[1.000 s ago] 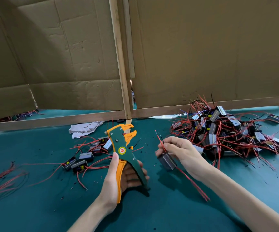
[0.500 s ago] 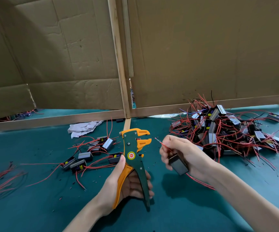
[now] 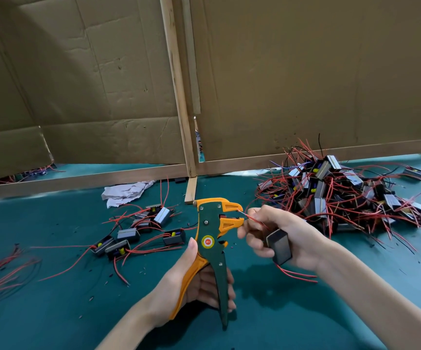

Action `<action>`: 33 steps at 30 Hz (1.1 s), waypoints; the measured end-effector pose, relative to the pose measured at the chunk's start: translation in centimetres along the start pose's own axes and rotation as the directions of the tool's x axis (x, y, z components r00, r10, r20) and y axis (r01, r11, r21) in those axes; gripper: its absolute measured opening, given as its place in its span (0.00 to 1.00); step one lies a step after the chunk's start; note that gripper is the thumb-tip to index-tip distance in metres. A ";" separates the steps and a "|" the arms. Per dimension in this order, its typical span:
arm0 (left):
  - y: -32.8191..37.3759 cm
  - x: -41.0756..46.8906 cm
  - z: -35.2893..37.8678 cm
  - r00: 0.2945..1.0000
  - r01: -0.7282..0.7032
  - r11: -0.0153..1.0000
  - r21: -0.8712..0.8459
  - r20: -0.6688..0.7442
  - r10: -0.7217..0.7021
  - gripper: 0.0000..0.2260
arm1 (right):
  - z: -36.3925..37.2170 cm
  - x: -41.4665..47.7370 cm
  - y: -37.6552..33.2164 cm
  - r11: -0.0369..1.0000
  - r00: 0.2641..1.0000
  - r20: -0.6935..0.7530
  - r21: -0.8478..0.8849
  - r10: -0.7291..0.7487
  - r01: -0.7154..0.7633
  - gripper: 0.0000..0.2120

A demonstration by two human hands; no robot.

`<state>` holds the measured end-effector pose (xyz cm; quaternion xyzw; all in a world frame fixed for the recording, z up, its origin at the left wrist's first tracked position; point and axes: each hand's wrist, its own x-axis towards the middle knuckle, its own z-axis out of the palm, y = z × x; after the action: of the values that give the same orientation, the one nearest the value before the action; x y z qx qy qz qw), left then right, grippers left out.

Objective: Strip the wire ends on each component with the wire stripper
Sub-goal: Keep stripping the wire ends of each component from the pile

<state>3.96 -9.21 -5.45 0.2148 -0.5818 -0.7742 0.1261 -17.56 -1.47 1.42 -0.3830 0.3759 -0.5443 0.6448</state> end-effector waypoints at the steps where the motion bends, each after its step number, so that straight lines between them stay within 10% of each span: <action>1: 0.3 -0.1 0.2 1.000 -0.005 1.000 0.003 0.000 0.005 0.37 | 0.0 0.0 0.0 1.000 1.000 0.003 0.001 0.007 -0.007 0.10; 18: -0.6 0.0 4.0 0.903 -0.170 0.979 0.110 -0.381 0.199 0.39 | -0.2 -0.1 -0.1 0.998 0.994 0.100 -0.047 0.044 -0.039 0.11; 33: 0.5 -0.1 2.6 0.995 -0.094 0.992 -0.088 -0.045 0.090 0.40 | -0.7 -0.4 -1.0 0.992 0.997 -0.018 -0.099 -0.081 0.079 0.16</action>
<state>2.76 -7.14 -4.33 0.1976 -0.5529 -0.7885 0.1832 -18.62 -1.25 2.09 -0.4229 0.3937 -0.5549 0.5986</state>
